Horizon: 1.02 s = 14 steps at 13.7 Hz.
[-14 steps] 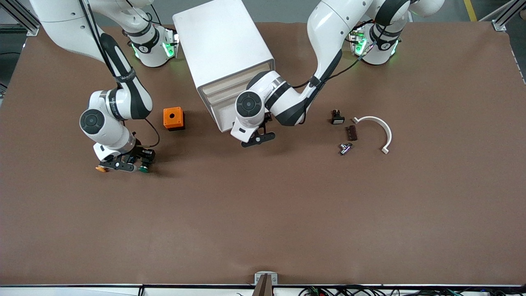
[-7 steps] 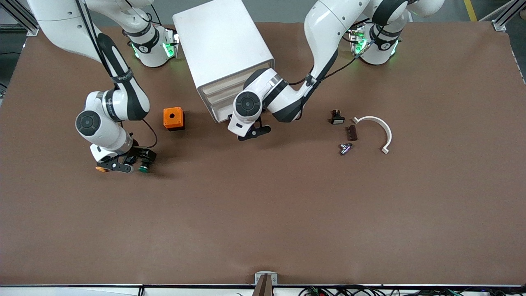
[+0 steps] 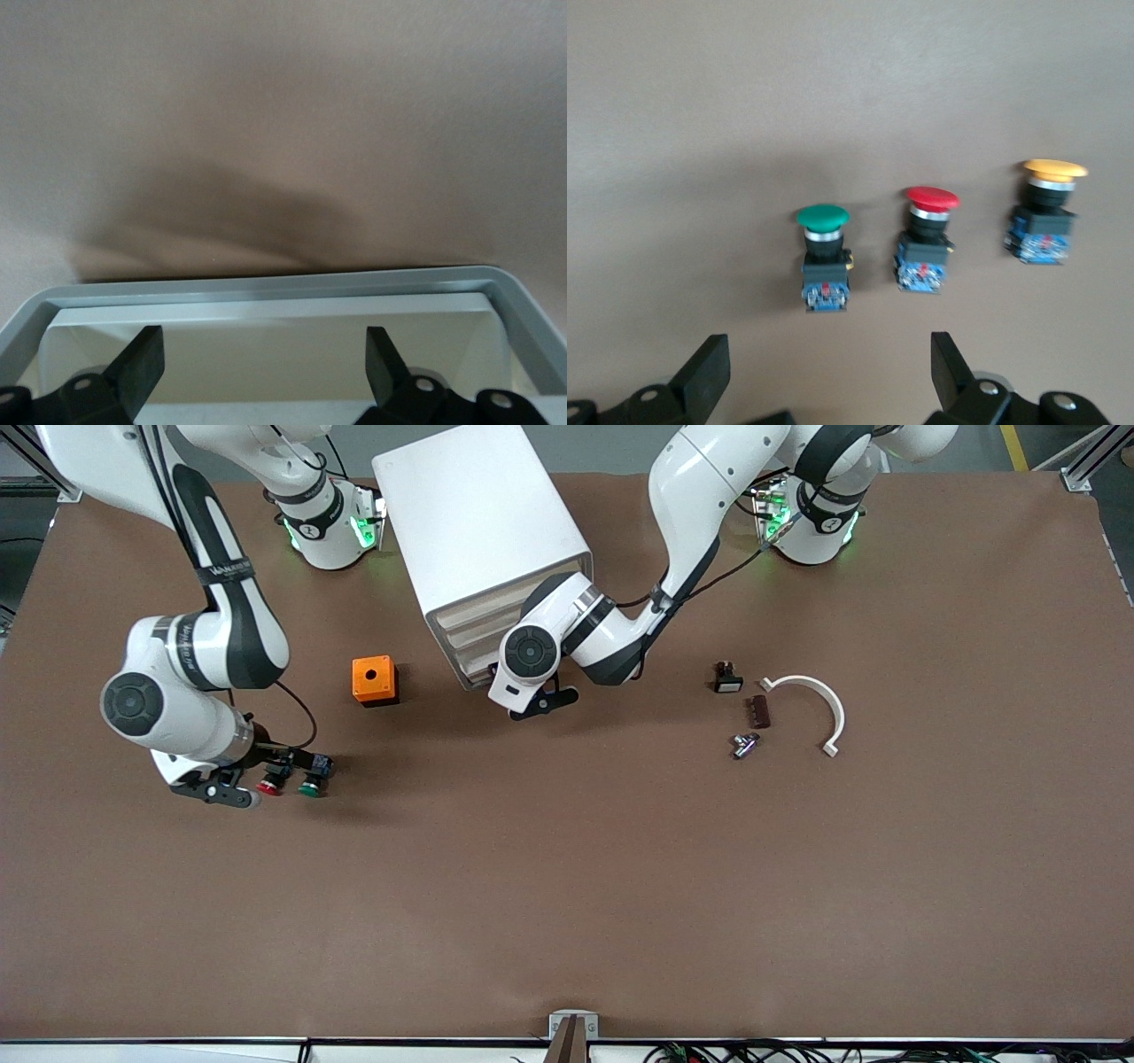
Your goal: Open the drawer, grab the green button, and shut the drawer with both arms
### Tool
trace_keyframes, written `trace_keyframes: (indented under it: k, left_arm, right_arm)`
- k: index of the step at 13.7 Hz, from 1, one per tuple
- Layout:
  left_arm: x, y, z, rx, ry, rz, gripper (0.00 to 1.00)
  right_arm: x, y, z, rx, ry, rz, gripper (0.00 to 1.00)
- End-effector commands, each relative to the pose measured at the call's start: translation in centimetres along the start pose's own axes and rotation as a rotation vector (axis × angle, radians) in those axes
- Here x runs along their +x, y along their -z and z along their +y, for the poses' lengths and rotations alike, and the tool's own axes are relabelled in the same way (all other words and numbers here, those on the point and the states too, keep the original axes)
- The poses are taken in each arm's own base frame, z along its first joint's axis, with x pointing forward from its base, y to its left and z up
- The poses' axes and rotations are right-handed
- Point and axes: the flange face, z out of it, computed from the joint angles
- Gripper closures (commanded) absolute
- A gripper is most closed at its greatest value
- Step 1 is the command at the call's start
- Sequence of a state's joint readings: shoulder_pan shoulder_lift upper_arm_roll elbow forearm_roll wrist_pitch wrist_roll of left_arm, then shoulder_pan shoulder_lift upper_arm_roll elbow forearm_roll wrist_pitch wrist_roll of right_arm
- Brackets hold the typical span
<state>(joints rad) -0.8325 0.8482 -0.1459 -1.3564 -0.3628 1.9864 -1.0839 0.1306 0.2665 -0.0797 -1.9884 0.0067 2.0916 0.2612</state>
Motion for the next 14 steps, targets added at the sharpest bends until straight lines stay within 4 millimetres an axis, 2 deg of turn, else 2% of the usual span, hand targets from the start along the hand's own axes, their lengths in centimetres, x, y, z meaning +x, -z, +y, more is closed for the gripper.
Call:
trace_keyframes:
  k: [1, 3, 5, 7, 9, 11, 14]
  left_arm:
    - [-0.8, -0.3, 0.1, -0.012, 0.010, -0.030, 0.00]
    - [-1.0, -0.3, 0.2, -0.024, 0.022, -0.054, 0.00]
    - [-1.3, -0.3, 0.3, -0.035, 0.030, -0.075, 0.00]
    - [-1.2, -0.2, 0.4, -0.038, 0.031, -0.074, 0.00]
    - [-1.2, -0.2, 0.3, -0.036, 0.032, -0.075, 0.00]
    - [-1.2, -0.1, 0.3, -0.037, 0.031, -0.073, 0.00]
    - [-0.5, 1.0, 0.1, -0.046, 0.032, -0.056, 0.00]
  right_arm:
    - [0.4, 6.4, 0.9, 0.005, 0.077, -0.034, 0.00]
    - [0.7, 11.1, 1.9, 0.002, 0.079, -0.068, 0.00]
    - [-0.2, 15.4, 3.4, 0.008, 0.065, -0.083, 0.00]
    - [-1.7, 18.6, 5.3, 0.021, 0.107, -0.062, 0.00]
    - [-2.7, 20.6, 8.2, 0.036, 0.133, -0.047, 0.00]
    - [-3.6, 22.8, 10.4, 0.044, 0.128, -0.042, 0.00]
    - [-4.8, 27.5, 11.3, 0.043, 0.120, -0.042, 0.00]
